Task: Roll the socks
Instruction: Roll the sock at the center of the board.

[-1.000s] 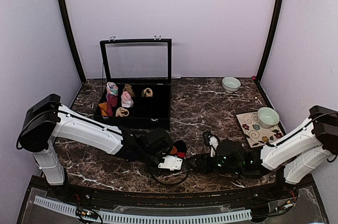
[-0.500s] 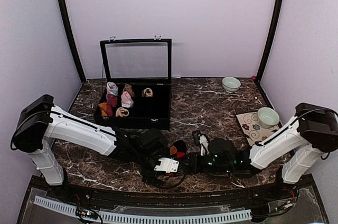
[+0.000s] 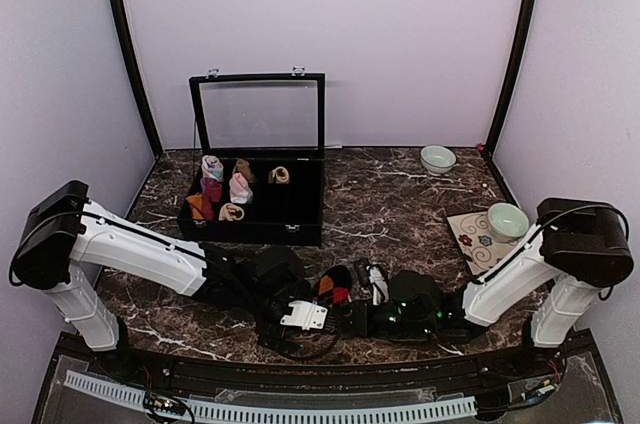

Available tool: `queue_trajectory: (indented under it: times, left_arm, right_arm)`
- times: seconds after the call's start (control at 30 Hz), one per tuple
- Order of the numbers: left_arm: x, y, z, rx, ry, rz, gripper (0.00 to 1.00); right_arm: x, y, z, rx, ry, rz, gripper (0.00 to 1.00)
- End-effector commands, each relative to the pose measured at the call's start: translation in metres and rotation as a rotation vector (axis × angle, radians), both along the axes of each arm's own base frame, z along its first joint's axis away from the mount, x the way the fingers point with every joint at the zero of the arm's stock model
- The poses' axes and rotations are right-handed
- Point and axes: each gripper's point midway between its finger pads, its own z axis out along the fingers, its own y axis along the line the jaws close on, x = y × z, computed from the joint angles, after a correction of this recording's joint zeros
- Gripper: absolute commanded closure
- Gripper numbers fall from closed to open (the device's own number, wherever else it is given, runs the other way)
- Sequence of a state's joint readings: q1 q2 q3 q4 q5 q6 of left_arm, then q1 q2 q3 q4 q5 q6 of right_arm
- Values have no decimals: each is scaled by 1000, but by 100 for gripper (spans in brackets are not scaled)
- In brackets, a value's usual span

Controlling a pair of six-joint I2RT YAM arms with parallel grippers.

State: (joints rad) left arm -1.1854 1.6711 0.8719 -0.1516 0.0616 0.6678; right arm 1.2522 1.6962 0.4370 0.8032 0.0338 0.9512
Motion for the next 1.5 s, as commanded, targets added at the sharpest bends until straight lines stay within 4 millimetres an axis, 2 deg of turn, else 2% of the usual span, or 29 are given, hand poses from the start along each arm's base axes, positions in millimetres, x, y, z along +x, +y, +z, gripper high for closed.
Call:
queue_trajectory:
  times: [0.0, 0.13, 0.27, 0.37, 0.43, 0.5, 0.57, 0.6, 0.67, 0.73, 0.8, 0.83, 0.93, 1.0, 1.07, 1.13, 1.23, 1.33, 1.47]
  left_arm:
    - [12, 26, 9, 56, -26, 29, 1]
    - [47, 33, 43, -1, -16, 141, 1]
    - [80, 43, 76, -71, 7, 248, 1]
    - [87, 48, 91, -109, 1, 259, 1]
    - [92, 50, 108, -175, 34, 289, 1]
    - [111, 54, 124, -247, 83, 386, 1]
    - [135, 65, 132, -289, 132, 485, 1]
    - [139, 66, 138, -309, 187, 480, 2]
    - [128, 71, 144, -296, 285, 403, 5]
    - [113, 69, 156, -329, 265, 300, 5]
    - [84, 68, 160, -315, 208, 150, 6]
    - [61, 66, 153, -260, 205, 59, 9]
    - [11, 73, 120, -89, 210, -140, 23]
    - [-14, 76, 99, -7, 170, -247, 26]
    - [-29, 76, 84, 42, 147, -323, 26]
    - [-32, 69, 73, 70, 127, -358, 26]
    - [-23, 51, 57, 100, 91, -347, 31]
    - [-12, 32, 52, 80, 63, -307, 32]
    - [-13, 20, 44, 52, -5, -340, 31]
  right_arm:
    - [4, 6, 17, 24, -48, -6, 74]
    - [5, 10, 16, -20, -69, 12, 72]
    - [13, 18, 27, -30, -129, 13, 69]
    - [15, 30, 27, -71, -154, 46, 69]
    - [17, 40, 26, -89, -157, 67, 69]
    - [17, 45, 19, -103, -147, 84, 70]
    - [16, 48, 13, -108, -134, 91, 71]
    - [17, 46, 7, -119, -122, 88, 73]
    - [18, 44, -3, -130, -100, 80, 74]
    - [17, 41, -12, -137, -81, 76, 75]
    - [18, 39, -20, -149, -64, 73, 77]
    - [18, 38, -24, -158, -56, 69, 78]
    - [22, 32, -36, -187, -36, 54, 82]
    - [23, 27, -40, -198, -30, 42, 83]
    - [24, 22, -44, -197, -23, 28, 84]
    - [24, 19, -45, -191, -17, 20, 85]
    - [21, 19, -48, -177, -1, 29, 86]
    - [19, 20, -49, -171, 11, 40, 87]
    - [16, 17, -52, -180, 22, 45, 88]
